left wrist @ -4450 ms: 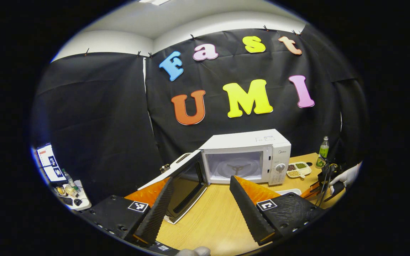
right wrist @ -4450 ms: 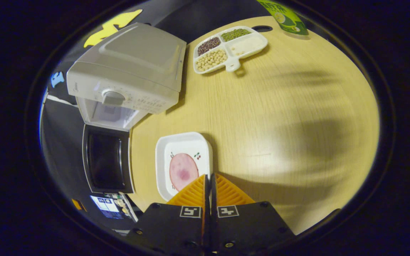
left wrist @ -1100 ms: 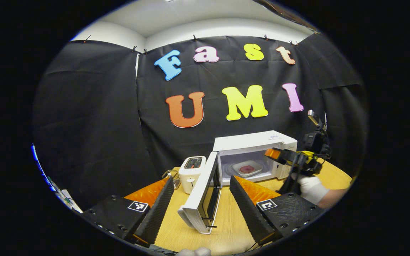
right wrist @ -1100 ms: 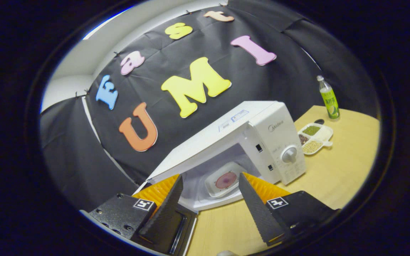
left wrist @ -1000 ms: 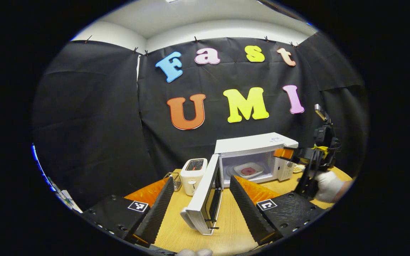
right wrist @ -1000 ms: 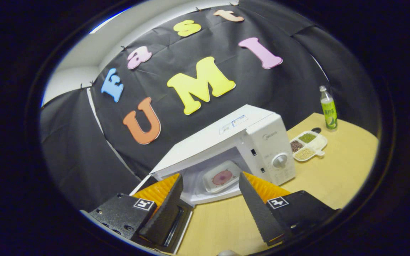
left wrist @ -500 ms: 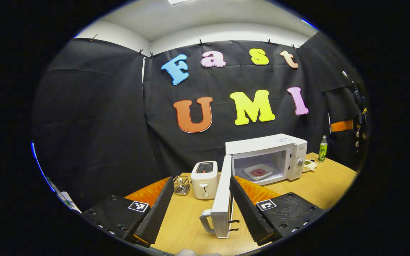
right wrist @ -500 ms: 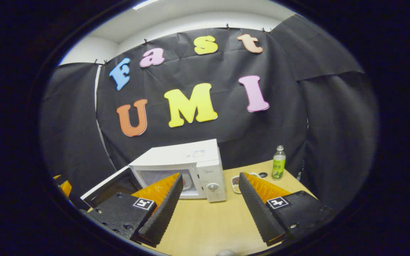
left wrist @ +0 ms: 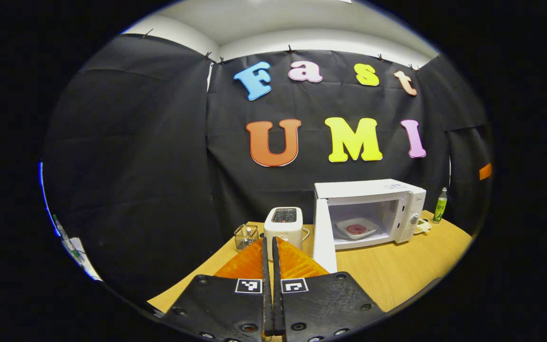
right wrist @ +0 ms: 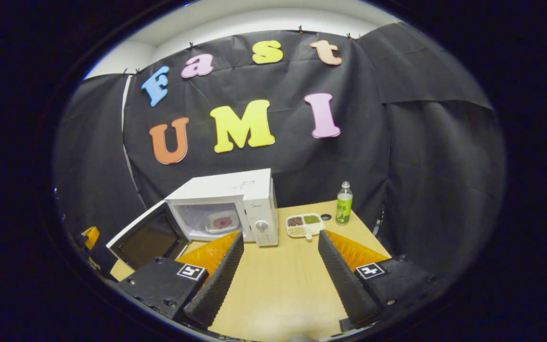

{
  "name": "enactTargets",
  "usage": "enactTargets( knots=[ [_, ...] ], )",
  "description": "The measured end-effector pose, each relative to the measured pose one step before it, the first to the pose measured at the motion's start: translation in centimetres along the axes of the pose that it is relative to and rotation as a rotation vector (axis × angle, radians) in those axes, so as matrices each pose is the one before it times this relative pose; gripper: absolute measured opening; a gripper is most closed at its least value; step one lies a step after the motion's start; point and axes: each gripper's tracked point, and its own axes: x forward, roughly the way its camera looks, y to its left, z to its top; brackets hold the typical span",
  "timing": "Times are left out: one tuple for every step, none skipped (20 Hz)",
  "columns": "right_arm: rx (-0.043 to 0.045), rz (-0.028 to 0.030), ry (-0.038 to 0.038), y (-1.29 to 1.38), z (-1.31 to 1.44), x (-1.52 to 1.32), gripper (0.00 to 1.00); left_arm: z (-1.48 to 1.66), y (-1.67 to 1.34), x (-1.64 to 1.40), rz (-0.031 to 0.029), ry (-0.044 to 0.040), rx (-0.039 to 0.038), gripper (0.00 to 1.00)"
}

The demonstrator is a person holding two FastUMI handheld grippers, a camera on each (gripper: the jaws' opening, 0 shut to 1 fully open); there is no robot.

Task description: Open the microwave oven with the left hand, put the food in, and close the microwave oven.

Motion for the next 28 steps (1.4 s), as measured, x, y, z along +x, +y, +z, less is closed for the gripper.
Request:
enactTargets(
  knots=[
    [0.00314, 0.00037, 0.00225, -0.025, -0.078, -0.321, 1.00, -0.809, 0.231, 0.520, -0.00078, 0.00334, 0.00828, 0.00],
    [-0.00607, -0.00030, 0.00059, -0.186, -0.074, -0.183, 1.00, -1.139, 0.365, 0.190, 0.00593, 0.02032, 0.01241, 0.01],
    [-0.00552, -0.00416, 0.00179, -0.186, -0.059, -0.238, 1.00, -1.123, 0.014, 0.109, -0.00739, 0.01706, 0.00629, 0.01],
    [-0.00339, -0.00224, 0.00526, -0.226, 0.039, -0.111, 1.00, -0.888, 0.196, 0.132, -0.00014, 0.01581, 0.01080, 0.00],
    [-0.00231, -0.00417, 0.00208, -0.160, -0.005, -0.140, 1.00, -0.811, 0.047, 0.367, 0.00619, 0.01111, 0.01184, 0.00],
    [-0.00046, -0.00513, 0.00572, -0.215, 0.118, -0.013, 1.00, -0.880, -0.004, 0.271, -0.00987, 0.01337, 0.00104, 0.00],
    [0.00393, -0.00397, 0.00135, -0.174, 0.031, 0.038, 1.00, -0.350, -0.123, 0.051, 0.00216, -0.00271, 0.00649, 0.00],
    [0.01069, -0.00505, 0.00256, -0.109, 0.082, 0.001, 1.00, -0.397, -0.252, 0.134, -0.01678, 0.00804, -0.00422, 0.00],
    [0.01095, 0.00106, 0.00316, -0.006, -0.069, 0.004, 1.00, -0.351, -0.058, 0.176, 0.00239, -0.00004, 0.00660, 0.00],
    [0.00627, -0.00283, 0.00252, 0.016, -0.087, -0.063, 1.00, -0.484, -0.153, 0.304, -0.00863, 0.00841, 0.00157, 0.00],
    [0.00723, 0.00326, 0.00401, 0.042, -0.115, 0.076, 1.00, -0.327, -0.040, 0.128, -0.00162, 0.00407, 0.00044, 0.00],
    [0.00815, 0.00496, 0.00719, 0.220, -0.183, -0.004, 1.00, -0.269, -0.241, 0.101, -0.00800, 0.00653, -0.00669, 0.00],
    [0.00681, -0.00144, 0.00406, -0.077, -0.110, 0.019, 1.00, -0.072, -0.091, 0.050, -0.00569, 0.00290, 0.00155, 0.00],
    [0.00564, 0.00137, 0.00103, -0.062, -0.066, 0.050, 1.00, -0.142, -0.347, 0.016, -0.00407, 0.00323, 0.00893, 0.00],
    [0.00053, 0.00310, 0.00512, 0.082, -0.248, 0.064, 1.00, -0.181, -0.130, 0.104, 0.00319, 0.00036, 0.01599, 0.00],
    [-0.00333, 0.00176, 0.00879, -0.110, -0.155, 0.084, 1.00, 0.025, -0.330, 0.058, -0.00277, -0.00298, 0.00283, 0.00],
    [-0.00116, 0.00604, 0.00541, -0.106, -0.173, 0.225, 0.90, 0.168, -0.309, -0.186, -0.00494, 0.00597, -0.00487, 0.00],
    [0.00542, 0.00907, 0.00983, -0.092, -0.088, 0.205, 1.00, -0.045, -0.539, -0.194, -0.00474, 0.00422, -0.00496, 0.00],
    [0.00630, 0.00192, 0.00356, -0.289, 0.082, 0.255, 1.00, 0.216, -0.639, -0.195, -0.00387, -0.00613, -0.00092, 0.00],
    [0.00629, -0.00055, -0.00297, -0.362, 0.392, 0.075, 0.90, 0.202, -0.673, -0.134, -0.00263, -0.00420, 0.00043, 0.00],
    [0.00268, 0.00282, -0.00321, -0.220, 0.343, 0.086, 0.90, -0.022, -0.687, -0.157, -0.00155, 0.00208, -0.00196, 0.00],
    [-0.00166, 0.00175, -0.00616, -0.234, 0.399, 0.084, 1.00, 0.075, -0.768, -0.066, -0.00872, 0.00099, -0.00496, 0.00],
    [-0.00577, 0.00186, -0.00245, -0.342, 0.264, 0.034, 1.00, 0.032, -1.027, -0.028, -0.01024, 0.00360, -0.00522, 0.00],
    [-0.00789, 0.00149, -0.00312, -0.386, 0.245, 0.162, 1.00, 0.061, -1.009, -0.035, -0.00848, 0.00251, -0.00021, 0.00],
    [-0.00906, 0.00136, 0.00101, -0.383, 0.095, 0.098, 1.00, -0.024, -1.218, -0.027, -0.01245, 0.00130, 0.00225, 0.00],
    [-0.00582, 0.00532, 0.00262, -0.338, 0.066, 0.118, 1.00, 0.231, -1.312, -0.021, -0.01560, -0.00409, -0.00179, 0.00],
    [-0.00205, 0.00244, 0.00521, -0.372, 0.008, 0.112, 1.00, 0.191, -1.184, 0.009, -0.01785, -0.00064, -0.00289, 0.00],
    [-0.00146, 0.00056, 0.00218, -0.551, 0.163, 0.121, 1.00, 0.067, -1.429, 0.082, -0.01892, 0.00261, -0.00227, 0.00]
  ],
)
